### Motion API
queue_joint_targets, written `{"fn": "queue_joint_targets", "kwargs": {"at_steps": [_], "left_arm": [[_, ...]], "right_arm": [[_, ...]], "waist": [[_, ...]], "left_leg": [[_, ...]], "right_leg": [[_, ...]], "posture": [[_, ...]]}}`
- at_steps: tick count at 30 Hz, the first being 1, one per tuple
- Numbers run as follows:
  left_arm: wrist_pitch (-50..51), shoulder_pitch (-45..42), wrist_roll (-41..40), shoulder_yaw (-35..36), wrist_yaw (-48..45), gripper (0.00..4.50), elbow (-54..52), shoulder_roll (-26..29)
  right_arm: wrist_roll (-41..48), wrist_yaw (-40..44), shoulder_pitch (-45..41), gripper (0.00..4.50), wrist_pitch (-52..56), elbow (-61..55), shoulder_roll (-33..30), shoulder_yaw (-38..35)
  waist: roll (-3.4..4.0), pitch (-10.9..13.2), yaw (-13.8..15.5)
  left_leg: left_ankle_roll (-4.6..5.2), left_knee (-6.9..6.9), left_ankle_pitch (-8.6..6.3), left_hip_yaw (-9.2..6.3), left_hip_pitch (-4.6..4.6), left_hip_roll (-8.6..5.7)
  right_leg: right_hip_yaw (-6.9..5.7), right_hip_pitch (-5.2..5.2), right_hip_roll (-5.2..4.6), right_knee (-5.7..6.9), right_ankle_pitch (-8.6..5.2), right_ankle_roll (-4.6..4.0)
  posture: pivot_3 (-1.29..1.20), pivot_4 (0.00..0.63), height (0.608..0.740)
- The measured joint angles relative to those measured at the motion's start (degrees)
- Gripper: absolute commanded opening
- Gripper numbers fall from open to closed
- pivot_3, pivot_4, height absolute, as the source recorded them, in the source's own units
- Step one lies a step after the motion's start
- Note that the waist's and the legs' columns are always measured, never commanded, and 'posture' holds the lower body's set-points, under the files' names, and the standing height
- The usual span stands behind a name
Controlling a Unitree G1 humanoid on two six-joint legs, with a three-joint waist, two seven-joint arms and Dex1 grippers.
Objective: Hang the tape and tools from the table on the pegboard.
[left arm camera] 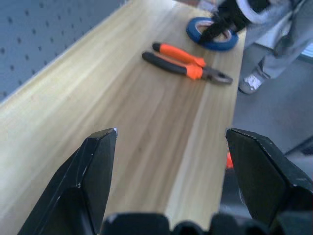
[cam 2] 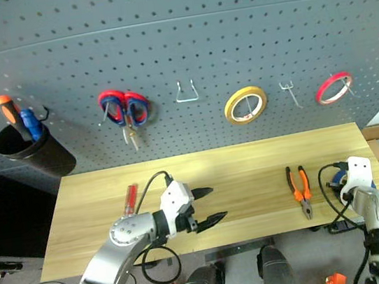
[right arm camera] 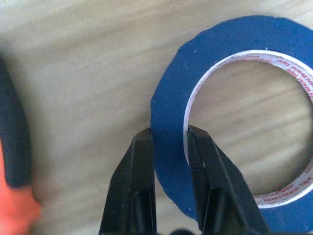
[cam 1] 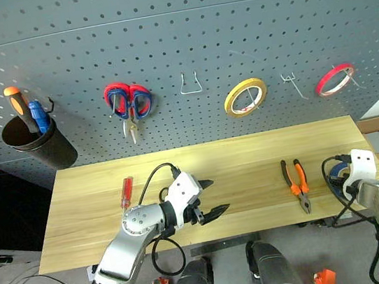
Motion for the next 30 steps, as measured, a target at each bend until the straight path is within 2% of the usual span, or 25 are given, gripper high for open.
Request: {"fn": "queue_joint_targets", "kwargs": {"at_steps": [4, 9, 12, 15, 20, 30], "left_arm": [[-3.0, -3.0, 0.0, 0.4, 1.1, 3.80, 4.7, -3.0], [-6.5, -7.9, -1.7, 5.3, 3.9, 3.80, 8.2, -7.2], [-8.9, -8.9, -1.7, 6.7, 3.9, 3.80, 9.9, -7.2], [-12.6, -9.2, -1.2, 7.1, 4.3, 3.80, 12.0, -7.2], [-15.3, -10.1, -2.3, 10.1, 4.6, 3.80, 12.0, -6.4], [-11.3, -6.8, -3.8, 11.2, 5.9, 3.80, 4.5, -4.6]], "right_arm": [[1.4, 1.0, 5.3, 0.35, -1.8, -17.2, 0.1, -1.2], [12.3, 11.0, 16.6, 0.35, -9.5, -45.3, 3.5, -1.4], [13.8, 12.0, 15.8, 0.35, -12.0, -50.9, 3.5, 0.1], [13.4, 11.6, 10.6, 0.35, -12.5, -51.1, 3.1, 4.1], [13.0, 11.1, 2.6, 0.35, -14.1, -46.5, 2.2, 6.3], [10.1, 15.3, -6.5, 0.35, -22.6, -28.7, 2.4, 12.2]], "waist": [[0.00, 0.0, -0.9], [-0.02, 0.0, -2.3], [-0.13, -0.1, -3.6], [-0.19, -0.1, -4.7], [-0.20, -0.2, -4.9], [-0.22, -0.4, -4.6]], "left_leg": [[-0.02, 0.05, 0.01, 0.10, -0.05, 0.04], [-0.09, 0.06, 0.03, 0.09, -0.09, 0.19], [-0.06, 0.16, 0.02, 0.33, 0.00, 0.10], [-0.02, 0.24, 0.05, 0.39, 0.02, 0.09], [-0.07, 0.18, 0.10, 0.31, 0.00, 0.14], [-0.08, 0.27, 0.11, 0.45, -0.52, 0.10]], "right_leg": [[0.06, -0.10, 0.03, 0.01, 0.12, 0.22], [-0.03, -0.11, 0.15, 0.01, 0.15, 0.32], [0.03, -0.06, 0.12, -0.03, 0.29, 0.54], [0.09, -0.07, 0.11, -0.03, 0.38, 0.60], [0.03, -0.15, 0.15, 0.05, 0.41, 0.54], [0.07, -0.73, 0.12, 0.10, 0.45, 0.47]], "posture": [[-0.31, 0.287, 0.740], [-0.37, 0.277, 0.740], [-0.37, 0.268, 0.740], [-0.35, 0.263, 0.740], [-0.32, 0.242, 0.740], [-0.22, 0.209, 0.740]]}}
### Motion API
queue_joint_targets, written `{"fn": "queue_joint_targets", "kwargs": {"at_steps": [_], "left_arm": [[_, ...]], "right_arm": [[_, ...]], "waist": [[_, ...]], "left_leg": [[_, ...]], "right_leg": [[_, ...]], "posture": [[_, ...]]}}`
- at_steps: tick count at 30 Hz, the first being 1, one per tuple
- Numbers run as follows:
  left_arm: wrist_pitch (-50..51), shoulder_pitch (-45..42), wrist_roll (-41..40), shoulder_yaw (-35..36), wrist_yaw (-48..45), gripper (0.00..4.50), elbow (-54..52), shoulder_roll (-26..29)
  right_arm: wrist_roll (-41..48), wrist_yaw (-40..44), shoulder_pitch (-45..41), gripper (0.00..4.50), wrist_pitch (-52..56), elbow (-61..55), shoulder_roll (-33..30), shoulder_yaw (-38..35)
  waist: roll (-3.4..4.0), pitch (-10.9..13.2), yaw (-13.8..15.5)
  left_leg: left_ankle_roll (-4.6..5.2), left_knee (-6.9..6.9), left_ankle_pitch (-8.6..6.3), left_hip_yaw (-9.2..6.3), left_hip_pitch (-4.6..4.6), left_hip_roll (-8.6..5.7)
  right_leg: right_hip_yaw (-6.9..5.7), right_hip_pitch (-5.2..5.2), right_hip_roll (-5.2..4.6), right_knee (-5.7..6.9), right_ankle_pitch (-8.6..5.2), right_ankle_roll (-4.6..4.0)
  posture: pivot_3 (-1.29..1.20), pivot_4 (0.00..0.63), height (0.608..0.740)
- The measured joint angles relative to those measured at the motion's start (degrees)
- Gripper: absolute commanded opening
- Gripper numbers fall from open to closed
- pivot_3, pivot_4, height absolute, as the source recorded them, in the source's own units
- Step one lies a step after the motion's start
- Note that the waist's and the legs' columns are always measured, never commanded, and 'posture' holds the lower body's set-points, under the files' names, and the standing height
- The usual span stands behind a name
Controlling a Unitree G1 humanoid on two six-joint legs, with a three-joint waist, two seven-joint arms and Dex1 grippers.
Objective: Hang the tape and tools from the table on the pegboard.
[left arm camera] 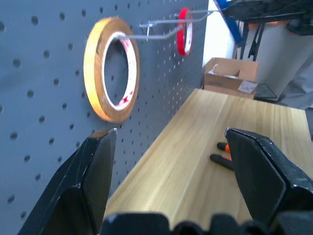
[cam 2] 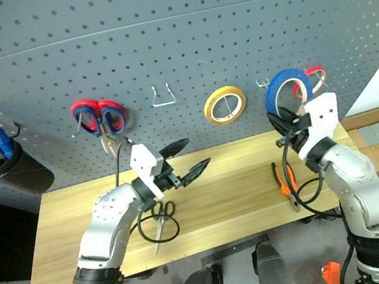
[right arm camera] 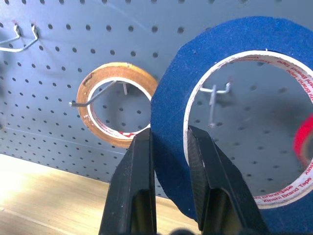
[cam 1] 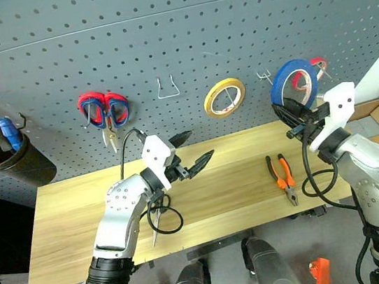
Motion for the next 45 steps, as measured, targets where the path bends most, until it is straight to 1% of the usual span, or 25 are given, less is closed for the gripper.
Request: {"fn": "queue_joint_targets", "kwargs": {"at_steps": [11, 13, 15, 19, 20, 23, 24, 26, 29, 31, 32, 34, 36, 41, 45], "left_arm": [[2.3, 2.2, 0.2, 1.1, 3.5, 3.80, -4.3, 2.2], [2.4, 2.3, 0.4, 1.3, 4.1, 3.80, -4.4, 2.6], [2.4, 2.3, 0.5, 1.3, 4.4, 3.80, -4.4, 2.6], [2.5, 2.3, 0.7, 1.3, 4.8, 3.80, -4.4, 2.6], [2.5, 2.3, 0.7, 1.3, 4.8, 3.80, -4.4, 2.6], [2.4, 2.3, 0.7, 1.2, 4.4, 3.80, -4.3, 2.7], [2.2, 2.5, 0.8, 1.1, 4.1, 3.80, -4.3, 2.8], [1.7, 3.4, 1.4, 0.9, 3.9, 3.80, -3.9, 3.0], [0.5, 5.0, 2.8, -0.4, 3.1, 3.80, -2.9, 3.6], [0.1, 7.2, 3.2, -1.2, 2.7, 3.80, -2.2, 3.7], [0.3, 8.1, 3.1, -1.4, 2.8, 3.80, -1.7, 3.6], [1.4, 8.7, 2.6, -1.7, 2.5, 3.80, -1.6, 3.5], [2.5, 8.9, 2.3, -2.1, 1.4, 3.80, -2.2, 4.2], [3.5, 11.1, 3.0, -3.9, -1.1, 3.80, -3.2, 7.2], [4.6, 12.8, 2.9, -4.0, -2.3, 3.80, -3.7, 8.8]], "right_arm": [[-3.7, 4.2, -8.9, 0.35, -8.2, 17.7, 2.7, 4.6], [-4.2, 4.1, -10.7, 1.07, -8.3, 20.4, 2.8, 4.9], [-4.5, 3.5, -11.9, 1.61, -8.3, 22.3, 3.5, 4.8], [-4.9, 3.3, -11.9, 2.95, -8.3, 22.4, 3.5, 4.9], [-5.2, 3.3, -11.8, 3.22, -8.3, 22.4, 3.4, 4.9], [-6.7, 3.1, -7.8, 4.27, -8.6, 20.4, 1.5, 4.9], [-7.0, 3.1, -5.8, 4.46, -8.3, 19.6, 0.9, 4.9], [-6.9, 3.9, -1.7, 4.46, -6.2, 17.3, -0.7, 4.9], [-4.0, 6.3, 4.7, 4.46, -0.4, 11.6, -3.7, 4.3], [-4.6, 4.7, 8.7, 4.46, 5.8, 10.2, -5.1, 4.7], [-6.1, 2.4, 9.5, 4.46, 9.2, 11.5, -5.0, 5.2], [-7.7, -2.4, 8.3, 4.46, 14.7, 14.8, -2.9, 5.0], [-8.2, -5.4, 6.0, 4.46, 19.3, 16.0, -1.4, 5.1], [-10.2, -9.4, 1.4, 4.46, 25.2, 20.0, -0.9, 5.1], [-10.4, -8.6, 1.1, 4.46, 27.9, 21.7, -1.2, 6.4]], "waist": [[0.05, -0.9, 1.5], [0.05, -1.1, 1.9], [0.07, -1.3, 2.4], [0.09, -1.3, 2.9], [0.09, -1.3, 2.9], [0.10, -1.4, 3.1], [0.10, -1.5, 3.3], [0.21, -1.5, 3.3], [0.24, -1.6, 3.2], [0.25, -1.8, 3.1], [0.25, -1.8, 2.9], [0.25, -1.8, 2.6], [0.27, -1.8, 2.6], [0.31, -1.9, 2.8], [0.30, -1.9, 2.9]], "left_leg": [[-0.08, 0.12, 0.05, 0.03, 0.02, 0.01], [-0.08, 0.15, 0.05, 0.03, 0.01, 0.01], [-0.08, 0.18, 0.05, 0.02, 0.01, 0.01], [-0.08, 0.33, 0.05, 0.01, -0.04, 0.01], [-0.08, 0.42, 0.05, 0.00, -0.07, 0.01], [-0.08, 0.59, 0.04, -0.14, -0.18, -0.01], [-0.08, 0.60, 0.04, -0.16, -0.20, -0.02], [-0.08, 0.61, 0.04, -0.13, -0.20, -0.04], [-0.07, 0.63, 0.04, -0.16, -0.18, -0.01], [-0.07, 0.63, 0.04, -0.18, -0.15, 0.00], [-0.06, 0.63, 0.04, -0.12, -0.14, -0.01], [-0.05, 0.63, 0.04, -0.02, -0.10, 0.00], [0.01, 0.63, 0.06, 0.07, 0.00, 0.03], [0.12, 0.64, 0.15, 0.18, 0.11, 0.10], [0.12, 0.64, 0.15, 0.24, 0.12, 0.13]], "right_leg": [[0.00, -0.02, 0.03, 0.13, 0.11, -0.17], [0.00, -0.02, 0.03, 0.13, 0.12, -0.17], [0.00, -0.01, 0.03, 0.13, 0.12, -0.17], [-0.02, 0.00, 0.03, 0.15, 0.12, -0.17], [-0.03, 0.00, 0.03, 0.17, 0.12, -0.17], [-0.02, 0.03, 0.02, 0.17, 0.12, -0.18], [-0.02, 0.03, 0.02, 0.17, 0.12, -0.17], [-0.01, 0.02, 0.02, 0.19, 0.12, -0.18], [0.02, 0.05, 0.02, 0.22, 0.12, -0.18], [0.03, 0.08, 0.02, 0.23, 0.12, -0.18], [0.10, 0.07, 0.02, 0.25, 0.16, -0.24], [0.24, 0.04, 0.03, 0.28, 0.34, -0.31], [0.41, 0.05, 0.13, 0.33, 0.45, -0.34], [0.55, 0.09, 0.22, 0.39, 0.53, -0.34], [0.61, 0.03, 0.22, 0.57, 0.53, -0.34]], "posture": [[-0.16, 0.191, 0.740], [-0.16, 0.192, 0.740], [-0.15, 0.193, 0.740], [-0.16, 0.197, 0.740], [-0.18, 0.199, 0.740], [-0.18, 0.200, 0.740], [-0.18, 0.203, 0.740], [-0.19, 0.208, 0.740], [-0.20, 0.216, 0.740], [-0.20, 0.219, 0.740], [-0.20, 0.223, 0.740], [-0.20, 0.220, 0.740], [-0.19, 0.223, 0.740], [-0.18, 0.223, 0.740], [-0.17, 0.225, 0.740]]}}
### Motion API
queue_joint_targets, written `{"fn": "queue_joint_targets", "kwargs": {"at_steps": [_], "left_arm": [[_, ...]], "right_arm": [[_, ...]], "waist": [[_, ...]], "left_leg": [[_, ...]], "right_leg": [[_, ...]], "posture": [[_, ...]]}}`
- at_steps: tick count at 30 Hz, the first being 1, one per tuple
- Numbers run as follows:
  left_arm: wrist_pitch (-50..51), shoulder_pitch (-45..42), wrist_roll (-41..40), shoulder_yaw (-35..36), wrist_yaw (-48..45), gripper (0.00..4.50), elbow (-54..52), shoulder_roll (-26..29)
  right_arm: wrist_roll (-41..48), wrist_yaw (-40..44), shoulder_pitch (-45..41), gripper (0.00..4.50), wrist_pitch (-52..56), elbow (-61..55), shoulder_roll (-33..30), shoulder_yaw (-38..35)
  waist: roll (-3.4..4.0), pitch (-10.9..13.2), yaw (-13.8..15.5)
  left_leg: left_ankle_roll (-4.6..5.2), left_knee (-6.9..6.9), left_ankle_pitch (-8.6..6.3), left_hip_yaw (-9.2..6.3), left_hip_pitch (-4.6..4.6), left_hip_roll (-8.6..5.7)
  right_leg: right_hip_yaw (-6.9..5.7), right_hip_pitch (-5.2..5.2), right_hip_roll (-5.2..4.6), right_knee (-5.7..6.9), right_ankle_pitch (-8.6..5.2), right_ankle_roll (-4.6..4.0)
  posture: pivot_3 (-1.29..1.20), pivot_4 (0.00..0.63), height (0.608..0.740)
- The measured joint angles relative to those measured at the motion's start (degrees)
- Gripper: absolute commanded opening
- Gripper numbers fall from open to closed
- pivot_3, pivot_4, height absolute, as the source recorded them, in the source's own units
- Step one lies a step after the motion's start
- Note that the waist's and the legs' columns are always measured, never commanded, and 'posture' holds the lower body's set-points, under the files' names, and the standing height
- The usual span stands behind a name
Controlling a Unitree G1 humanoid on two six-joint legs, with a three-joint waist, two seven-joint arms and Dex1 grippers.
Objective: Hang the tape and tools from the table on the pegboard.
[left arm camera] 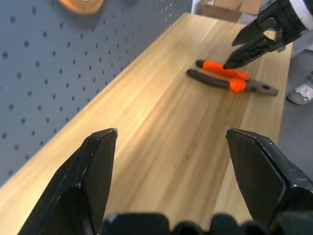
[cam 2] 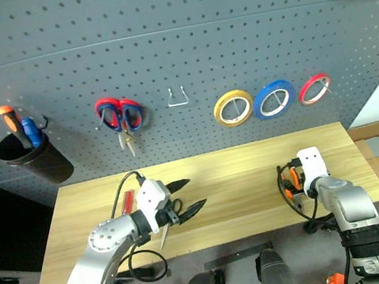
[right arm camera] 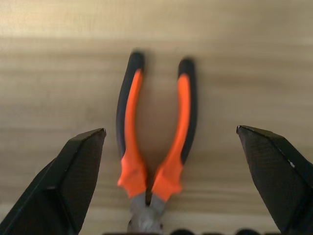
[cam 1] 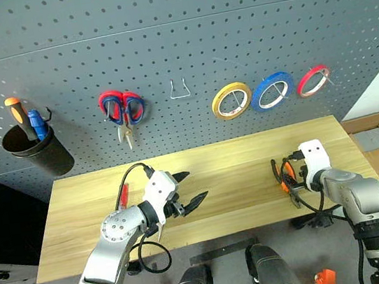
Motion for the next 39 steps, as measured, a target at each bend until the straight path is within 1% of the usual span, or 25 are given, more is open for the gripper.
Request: {"fn": "queue_joint_targets", "kwargs": {"at_steps": [9, 18, 21, 25, 26, 28, 31, 32, 34, 36, 38, 39], "left_arm": [[5.5, 1.6, -3.6, 0.1, -2.4, 3.80, -5.5, 1.1], [7.9, 1.9, -4.6, 0.4, -3.0, 3.80, -8.0, 3.6], [8.1, 2.0, -4.7, 0.7, -3.1, 3.80, -8.7, 4.1], [8.2, 1.8, -4.7, 1.0, -3.4, 3.80, -8.7, 4.3], [8.2, 1.6, -4.7, 1.0, -3.5, 3.80, -8.7, 4.3], [8.2, 1.1, -4.7, 1.1, -3.5, 3.80, -8.5, 4.3], [8.1, -0.9, -4.8, 1.6, -3.6, 3.80, -7.4, 4.2], [8.0, -1.8, -5.1, 2.0, -3.6, 3.80, -6.7, 4.0], [7.4, -2.6, -5.7, 3.9, -3.3, 3.80, -5.5, 3.9], [6.1, -4.3, -5.7, 5.8, -2.9, 3.80, -4.4, 3.6], [4.7, -5.6, -5.9, 6.8, -2.3, 3.80, -4.4, 2.7], [4.2, -5.2, -6.0, 7.6, -2.0, 3.80, -4.6, 2.4]], "right_arm": [[-1.6, 0.7, -3.1, 4.46, 1.0, 6.2, 0.2, 1.5], [-2.4, 0.5, -6.7, 4.46, -2.6, 14.8, 3.6, 1.8], [-3.1, 0.5, -7.0, 3.88, -3.8, 15.9, 3.6, 1.8], [-3.9, 0.7, -6.9, 2.56, -3.9, 15.9, 3.5, 1.9], [-4.0, 0.8, -6.7, 2.38, -3.8, 15.7, 3.4, 1.9], [-4.1, 1.7, -6.1, 2.39, -3.5, 14.7, 2.9, 2.0], [-3.3, 5.6, -3.7, 2.39, -2.5, 9.1, 0.0, 2.6], [-1.6, 9.3, -1.4, 2.38, -3.7, 4.1, -2.1, 2.6], [5.8, 18.7, 2.0, 2.38, -6.0, -9.4, -5.0, 1.5], [14.9, 26.7, 1.3, 2.38, -8.1, -22.2, -5.4, 0.2], [21.3, 30.8, -2.3, 2.38, -9.7, -28.9, -4.8, -0.7], [23.2, 31.6, -4.3, 2.38, -10.0, -29.7, -4.2, -0.7]], "waist": [[0.00, 0.0, 0.0], [0.00, 0.0, 0.0], [-0.01, 0.0, 0.1], [-0.01, 0.0, 0.1], [-0.01, 0.0, 0.1], [0.00, 0.0, 0.1], [0.00, 0.0, 0.2], [0.02, 0.0, 0.2], [0.03, 0.0, 0.0], [0.00, 0.0, -0.5], [-0.11, -0.2, -0.5], [-0.23, -0.5, -0.4]], "left_leg": [[0.02, 0.00, -0.01, 0.08, 0.05, 0.03], [0.02, -0.01, -0.02, 0.16, 0.09, 0.15], [0.02, -0.01, -0.02, 0.17, 0.10, 0.15], [0.02, -0.01, -0.02, 0.19, 0.13, 0.20], [0.01, -0.01, -0.02, 0.19, 0.13, 0.21], [0.01, -0.02, -0.02, 0.19, 0.13, 0.21], [0.00, -0.02, -0.02, 0.22, 0.12, 0.21], [0.00, -0.02, -0.03, 0.23, 0.05, 0.21], [-0.05, -0.02, -0.07, 0.30, -0.05, 0.40], [-0.13, -0.02, -0.17, 0.56, 0.05, 0.85], [-0.18, -0.07, -0.23, 0.57, 0.39, 1.03], [-0.19, -0.09, -0.27, 0.57, 0.48, 1.04]], "right_leg": [[0.07, 0.00, 0.01, 0.04, 0.00, 0.00], [0.17, 0.00, 0.15, 0.06, 0.00, 0.00], [0.20, 0.01, 0.16, 0.03, 0.00, 0.00], [0.21, 0.01, 0.21, 0.04, 0.00, 0.00], [0.21, 0.01, 0.22, 0.04, 0.00, 0.00], [0.22, 0.00, 0.23, 0.04, 0.00, 0.00], [0.24, -0.01, 0.23, 0.03, 0.00, 0.00], [0.24, -0.06, 0.23, 0.03, -0.01, 0.01], [0.28, -0.16, 0.40, -0.06, 0.00, 0.03], [0.38, -0.12, 0.78, -0.24, 0.01, 0.04], [0.37, 0.21, 0.98, -0.48, 0.06, -0.02], [0.38, 0.27, 0.99, -0.51, 0.06, -0.03]], "posture": [[-0.16, 0.239, 0.740], [-0.12, 0.246, 0.740], [-0.12, 0.245, 0.740], [-0.13, 0.238, 0.740], [-0.13, 0.235, 0.740], [-0.14, 0.232, 0.740], [-0.15, 0.223, 0.740], [-0.15, 0.218, 0.740], [-0.16, 0.217, 0.740], [-0.15, 0.209, 0.740], [-0.13, 0.196, 0.740], [-0.12, 0.193, 0.740]]}}
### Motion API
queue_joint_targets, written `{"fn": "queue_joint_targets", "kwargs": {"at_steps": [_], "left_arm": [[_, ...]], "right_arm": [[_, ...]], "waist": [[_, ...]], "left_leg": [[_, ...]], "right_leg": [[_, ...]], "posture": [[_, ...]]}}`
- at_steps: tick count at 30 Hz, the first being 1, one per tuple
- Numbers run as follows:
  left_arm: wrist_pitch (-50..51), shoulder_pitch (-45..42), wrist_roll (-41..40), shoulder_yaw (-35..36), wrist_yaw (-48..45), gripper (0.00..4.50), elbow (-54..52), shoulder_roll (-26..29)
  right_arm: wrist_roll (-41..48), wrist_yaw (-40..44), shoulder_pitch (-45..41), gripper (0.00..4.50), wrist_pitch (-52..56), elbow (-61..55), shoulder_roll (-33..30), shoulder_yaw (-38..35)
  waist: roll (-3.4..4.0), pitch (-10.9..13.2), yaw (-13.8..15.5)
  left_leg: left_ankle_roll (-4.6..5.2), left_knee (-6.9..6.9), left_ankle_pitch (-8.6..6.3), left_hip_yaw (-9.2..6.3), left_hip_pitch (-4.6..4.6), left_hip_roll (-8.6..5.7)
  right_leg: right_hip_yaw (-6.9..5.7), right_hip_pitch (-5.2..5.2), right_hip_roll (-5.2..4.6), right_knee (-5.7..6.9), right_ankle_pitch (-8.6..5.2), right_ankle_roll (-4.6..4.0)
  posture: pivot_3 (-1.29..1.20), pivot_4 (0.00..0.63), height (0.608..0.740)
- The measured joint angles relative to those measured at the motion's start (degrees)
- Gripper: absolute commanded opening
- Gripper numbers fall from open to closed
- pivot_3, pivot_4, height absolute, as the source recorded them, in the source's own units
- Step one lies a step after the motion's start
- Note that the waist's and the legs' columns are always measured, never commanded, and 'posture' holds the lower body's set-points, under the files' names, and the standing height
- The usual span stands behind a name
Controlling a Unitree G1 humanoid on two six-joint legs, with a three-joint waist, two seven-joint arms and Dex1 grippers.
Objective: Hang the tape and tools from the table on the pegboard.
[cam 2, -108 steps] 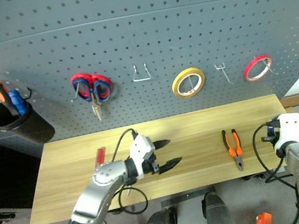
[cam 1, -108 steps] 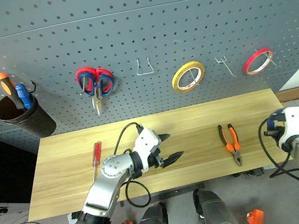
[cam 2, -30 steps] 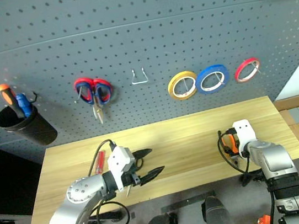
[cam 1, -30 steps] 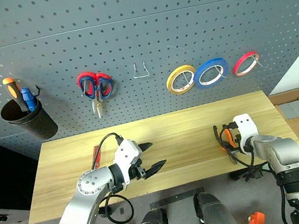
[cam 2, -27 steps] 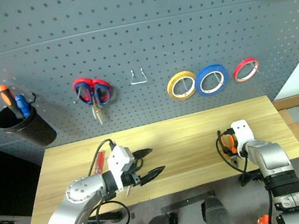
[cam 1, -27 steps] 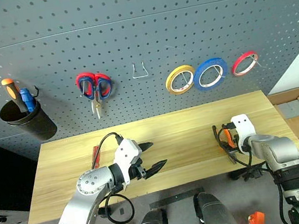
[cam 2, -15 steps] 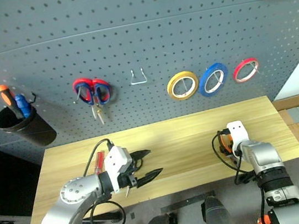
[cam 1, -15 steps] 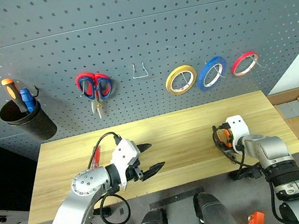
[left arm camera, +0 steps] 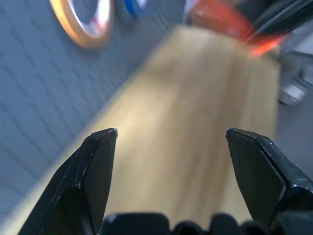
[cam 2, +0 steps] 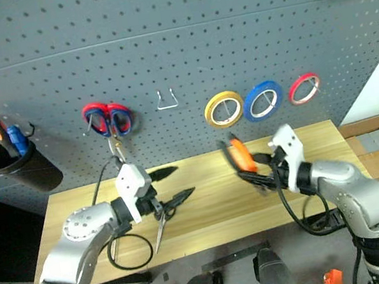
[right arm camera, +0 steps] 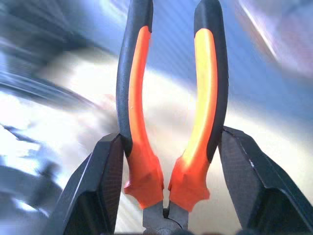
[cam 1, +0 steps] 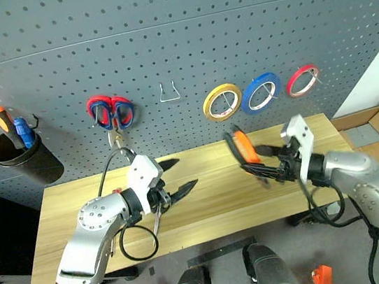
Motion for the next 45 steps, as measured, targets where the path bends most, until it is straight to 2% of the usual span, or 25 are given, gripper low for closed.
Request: {"fn": "queue_joint_targets", "kwargs": {"at_steps": [8, 12, 14, 17, 22, 29, 37, 45], "left_arm": [[-3.1, 7.4, -2.4, 6.9, 7.3, 3.80, -9.0, -5.3], [-5.0, 9.6, -2.1, 10.0, 12.6, 3.80, -9.9, -8.9], [-6.2, 9.8, -2.0, 10.3, 14.6, 3.80, -10.0, -10.0], [-7.5, 10.3, -1.7, 12.0, 18.5, 3.80, -10.1, -12.9], [-9.5, 10.8, 0.3, 11.5, 21.8, 3.80, -10.2, -14.8], [-10.3, 10.7, 1.5, 9.8, 23.5, 3.80, -10.3, -15.4], [-10.1, 11.3, 1.5, 9.9, 24.6, 3.80, -10.9, -15.1], [-8.2, 11.6, 1.0, 10.2, 25.2, 3.80, -13.1, -14.0]], "right_arm": [[-1.4, -2.7, -21.4, 2.38, -5.0, 11.5, 9.5, 5.7], [-8.3, -6.4, -29.1, 2.38, -14.6, 19.9, 14.5, 7.6], [-12.4, -7.9, -31.0, 2.38, -19.6, 24.1, 15.7, 8.4], [-18.1, -11.6, -34.0, 2.38, -28.2, 32.0, 20.9, 9.9], [-26.5, -19.1, -37.2, 2.38, -42.2, 44.3, 26.7, 11.2], [-32.1, -27.2, -39.1, 2.38, -55.1, 60.7, 29.1, 9.9], [-32.2, -27.9, -39.2, 2.38, -62.7, 68.6, 30.9, 9.2], [-36.5, -32.9, -40.5, 2.38, -70.4, 78.6, 33.0, 9.1]], "waist": [[-0.14, -0.2, 1.8], [-0.15, -0.2, 2.9], [-0.28, -0.4, 3.7], [-0.34, -0.5, 3.8], [-0.57, -0.8, 4.0], [-0.67, -0.9, 4.1], [-0.66, -0.9, 4.0], [-0.65, -0.9, 4.0]], "left_leg": [[-0.23, 0.00, 0.10, 0.22, -0.12, 0.02], [-0.24, 0.00, 0.11, 0.24, -0.12, 0.02], [-0.25, 0.00, 0.10, 0.22, -0.12, 0.01], [-0.27, 0.00, 0.11, 0.29, -0.12, 0.00], [-0.31, 0.00, 0.12, 0.28, -0.12, 0.02], [-0.33, 0.00, 0.12, 0.32, -0.11, 0.06], [-0.37, 0.00, 0.13, 0.35, -0.05, 0.16], [-0.42, 0.00, 0.16, 0.36, 0.09, 0.17]], "right_leg": [[0.25, -0.26, 0.06, -0.07, 0.38, -0.24], [0.25, -0.27, 0.10, -0.08, 0.39, -0.26], [0.23, -0.27, 0.10, -0.10, 0.39, -0.26], [0.22, -0.32, 0.13, -0.07, 0.40, -0.29], [0.21, -0.34, 0.20, -0.05, 0.42, -0.31], [0.24, -0.37, 0.30, -0.04, 0.45, -0.37], [0.26, -0.36, 0.40, -0.01, 0.48, -0.42], [0.27, -0.25, 0.43, 0.02, 0.57, -0.53]], "posture": [[-0.03, 0.178, 0.740], [0.00, 0.165, 0.740], [0.02, 0.161, 0.740], [0.03, 0.156, 0.740], [0.03, 0.153, 0.740], [0.04, 0.163, 0.740], [0.07, 0.174, 0.740], [0.09, 0.181, 0.740]]}}
